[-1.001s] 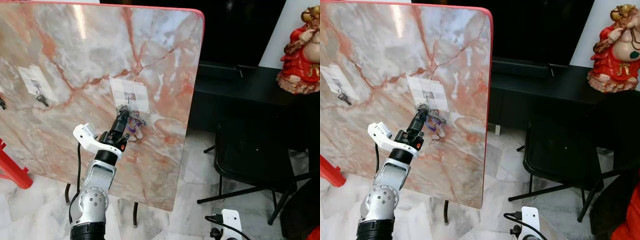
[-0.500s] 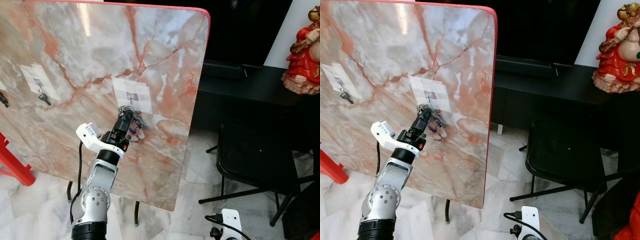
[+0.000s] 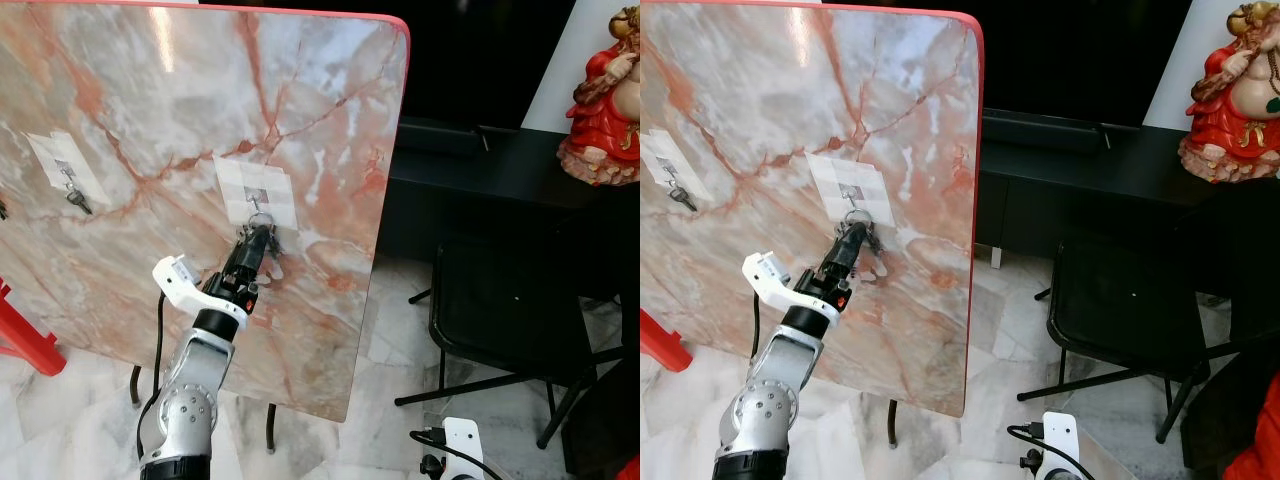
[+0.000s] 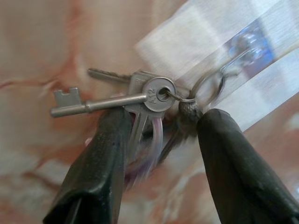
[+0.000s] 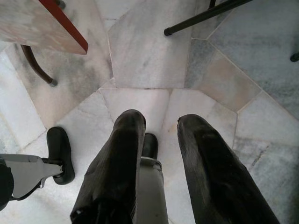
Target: Hang keys on a hook
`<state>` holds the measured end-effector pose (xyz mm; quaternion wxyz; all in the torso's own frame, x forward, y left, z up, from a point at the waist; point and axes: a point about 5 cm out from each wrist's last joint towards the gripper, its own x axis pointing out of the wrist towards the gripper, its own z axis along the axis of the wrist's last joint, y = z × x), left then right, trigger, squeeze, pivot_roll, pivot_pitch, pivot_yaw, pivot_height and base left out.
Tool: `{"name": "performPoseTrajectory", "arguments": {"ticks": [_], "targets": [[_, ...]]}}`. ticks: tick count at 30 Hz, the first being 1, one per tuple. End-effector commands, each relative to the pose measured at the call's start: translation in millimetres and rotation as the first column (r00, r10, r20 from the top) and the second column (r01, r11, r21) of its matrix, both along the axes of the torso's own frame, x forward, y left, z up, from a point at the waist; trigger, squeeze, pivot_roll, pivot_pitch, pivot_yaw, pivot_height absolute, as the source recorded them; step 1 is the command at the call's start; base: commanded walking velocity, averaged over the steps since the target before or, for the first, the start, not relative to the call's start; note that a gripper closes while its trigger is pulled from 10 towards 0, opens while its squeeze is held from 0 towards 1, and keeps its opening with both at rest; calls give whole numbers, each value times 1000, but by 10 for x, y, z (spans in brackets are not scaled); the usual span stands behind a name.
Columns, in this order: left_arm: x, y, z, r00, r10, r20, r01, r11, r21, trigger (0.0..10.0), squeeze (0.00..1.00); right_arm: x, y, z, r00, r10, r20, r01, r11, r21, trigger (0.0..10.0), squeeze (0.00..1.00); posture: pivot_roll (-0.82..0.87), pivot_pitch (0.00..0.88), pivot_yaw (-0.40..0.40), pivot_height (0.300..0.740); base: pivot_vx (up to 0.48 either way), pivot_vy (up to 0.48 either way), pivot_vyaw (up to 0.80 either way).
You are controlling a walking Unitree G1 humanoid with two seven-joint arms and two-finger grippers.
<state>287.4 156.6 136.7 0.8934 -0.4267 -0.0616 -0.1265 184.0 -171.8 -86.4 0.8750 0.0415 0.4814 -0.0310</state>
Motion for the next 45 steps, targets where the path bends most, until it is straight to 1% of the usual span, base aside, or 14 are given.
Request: {"name": "performPoseTrajectory", "arguments": {"ticks": [1, 5, 6, 13, 17, 20, 21, 26, 28, 33, 36, 38, 40, 45], "targets": [[-46, 30, -16, 1000, 0, -9, 0, 1000, 5, 10000, 1000, -5, 11, -5, 1000, 6, -10, -6, 1000, 0, 10000, 0, 66, 32, -10, 740, 0, 0, 0], [-94, 76, -88, 999, 3, -36, -3, 1000, 7, 10000, 1000, -5, 11, -5, 1000, 7, -11, -7, 1000, 0, 10000, 0, 68, 34, -11, 740, 0, 0, 0], [-149, 111, -189, 997, 4, -71, -2, 1000, 25, 10000, 0, -6, 9, -5, 1000, 9, -11, -9, 1000, 0, 10000, 0, 70, 34, -12, 740, 0, 0, 0], [-261, 198, -411, 989, -17, -148, 30, 996, 86, 10000, 0, -7, 7, -6, 1000, 7, -12, -7, 1000, 0, 10000, 0, 66, 34, -11, 740, 0, 0, 0], [-328, 255, -641, 969, -24, -247, 82, 970, 228, 10000, 0, -10, 6, -7, 1000, 9, -13, -9, 1000, 0, 10000, 0, 69, 32, -12, 740, 0, 0, 0], [-359, 353, -907, 928, 61, -368, 111, 897, 428, 10000, 0, -8, 5, -6, 1000, 10, -13, -10, 1000, 0, 10000, 0, 73, 33, -13, 740, 0, 0, 0], [-384, 447, -1080, 885, 141, -443, 124, 848, 516, 10000, 0, -8, 6, -6, 1000, 9, -13, -9, 1000, 0, 10000, 0, 73, 33, -13, 740, 0, 0, 0], [-464, 638, -1344, 803, 258, -538, 160, 775, 611, 10000, 0, -8, 6, -6, 1000, 5, -12, -5, 1000, 0, 10000, 0, 69, 30, -15, 740, 0, 0, 0], [-603, 735, -1592, 738, 312, -599, 275, 671, 689, 10000, 0, -10, 4, -7, 1000, -1, -13, 0, 1000, -2, 10000, 0, 72, 28, -17, 740, 0, 0, 0], [-752, 773, -1799, 682, 352, -641, 376, 584, 720, 10000, 0, -13, 6, -9, 1000, 0, -16, 0, 1000, -3, 10000, 0, 74, 30, -16, 740, 0, 0, 0], [-913, 770, -1962, 619, 385, -685, 419, 575, 703, 10000, 0, -11, 8, -8, 1000, 7, -17, -7, 1000, -5, 10000, 0, 71, 24, -20, 740, 0, 0, 0], [-1073, 743, -2091, 565, 402, -721, 497, 532, 686, 10000, 0, -9, 8, -7, 1000, 11, -18, -11, 1000, -6, 10000, 0, 70, 22, -20, 740, 0, 0, 0], [-1221, 719, -2186, 517, 404, -754, 538, 532, 654, 10000, 0, -9, 8, -7, 1000, 8, -17, -8, 1000, -6, 10000, 0, 70, 22, -20, 740, 0, 0, 0], [-1394, 699, -2279, 464, 420, -780, 571, 531, 626, 10000, 0, -6, 6, -6, 1000, 8, -15, -8, 1000, -8, 10000, 0, 67, 12, -21, 740, 0, 0, 0]]}}
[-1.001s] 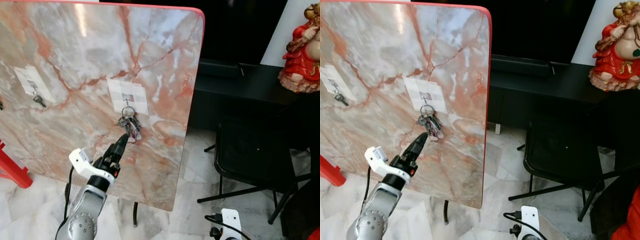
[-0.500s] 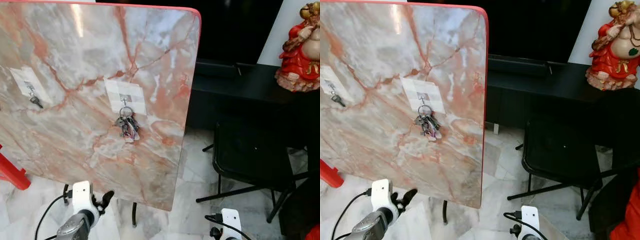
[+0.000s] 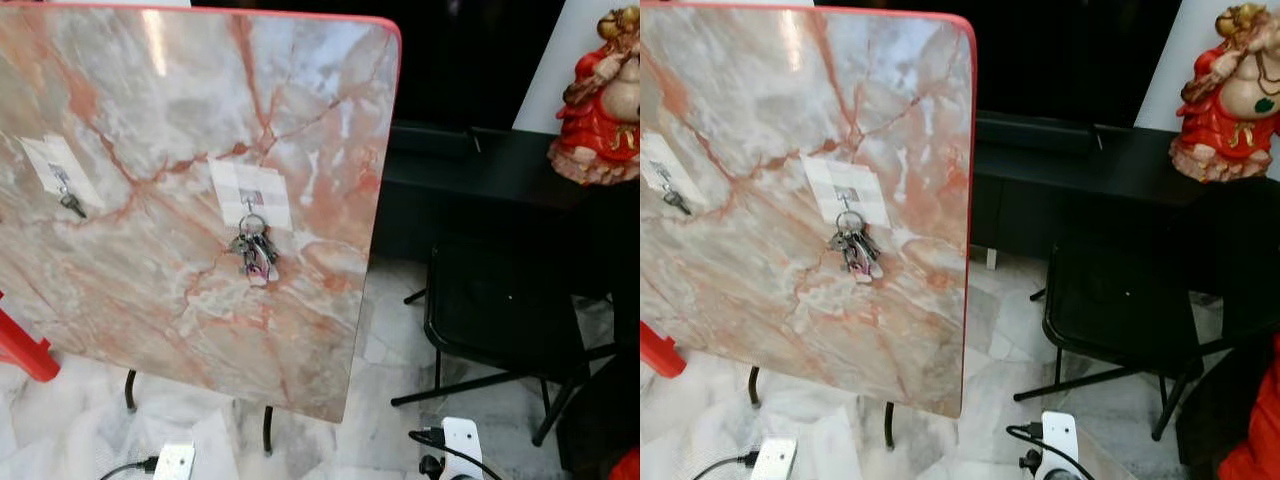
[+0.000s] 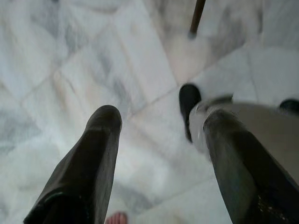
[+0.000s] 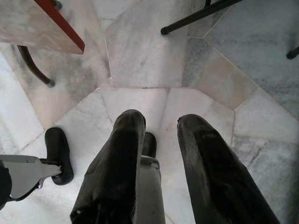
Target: Hang keys on a hook
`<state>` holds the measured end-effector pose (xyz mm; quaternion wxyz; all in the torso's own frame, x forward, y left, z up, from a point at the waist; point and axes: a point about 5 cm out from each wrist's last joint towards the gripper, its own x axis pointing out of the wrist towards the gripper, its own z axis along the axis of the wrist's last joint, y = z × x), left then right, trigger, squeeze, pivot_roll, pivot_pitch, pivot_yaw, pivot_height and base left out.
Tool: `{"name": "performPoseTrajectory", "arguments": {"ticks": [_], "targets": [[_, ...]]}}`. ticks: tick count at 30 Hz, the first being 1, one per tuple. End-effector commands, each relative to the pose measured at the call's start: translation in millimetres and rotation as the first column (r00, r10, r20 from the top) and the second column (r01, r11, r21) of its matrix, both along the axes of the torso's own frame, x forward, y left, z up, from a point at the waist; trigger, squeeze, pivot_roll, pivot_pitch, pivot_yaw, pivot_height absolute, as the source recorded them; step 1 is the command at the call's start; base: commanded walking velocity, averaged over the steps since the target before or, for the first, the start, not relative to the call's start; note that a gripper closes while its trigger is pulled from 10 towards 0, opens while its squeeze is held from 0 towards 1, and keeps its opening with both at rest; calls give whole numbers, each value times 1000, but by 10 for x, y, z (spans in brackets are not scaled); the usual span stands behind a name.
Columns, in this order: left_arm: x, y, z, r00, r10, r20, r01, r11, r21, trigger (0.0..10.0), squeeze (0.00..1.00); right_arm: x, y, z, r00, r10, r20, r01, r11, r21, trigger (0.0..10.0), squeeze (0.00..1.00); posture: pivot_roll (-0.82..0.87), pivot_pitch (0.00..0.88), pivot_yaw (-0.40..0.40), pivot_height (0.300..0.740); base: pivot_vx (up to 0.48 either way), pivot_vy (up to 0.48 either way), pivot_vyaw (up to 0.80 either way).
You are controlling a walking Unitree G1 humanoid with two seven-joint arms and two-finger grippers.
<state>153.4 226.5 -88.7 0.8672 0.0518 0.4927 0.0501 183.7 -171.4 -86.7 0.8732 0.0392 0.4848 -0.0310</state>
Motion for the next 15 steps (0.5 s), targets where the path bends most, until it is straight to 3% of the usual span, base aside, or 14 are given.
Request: {"name": "performPoseTrajectory", "arguments": {"ticks": [1, 10, 15], "targets": [[-67, 6, -31, 1000, 5, -24, -5, 1000, 27, 10000, 0, -2, 3, -2, 1000, 7, -7, -7, 1000, -4, 10000, 0, 66, 8, -20, 740, 0, 0, 0], [-133, 28, -56, 998, 55, -31, -54, 998, 30, 10000, 0, -2, 5, -2, 1000, 7, -7, -7, 1000, -3, 10000, 0, 63, 0, -16, 740, 0, 0, 0], [-177, 43, -70, 998, 50, -49, -49, 998, 28, 10000, 0, -3, 9, -3, 1000, 4, -8, -4, 1000, -3, 10000, 0, 57, 0, -12, 740, 0, 254, 0]]}}
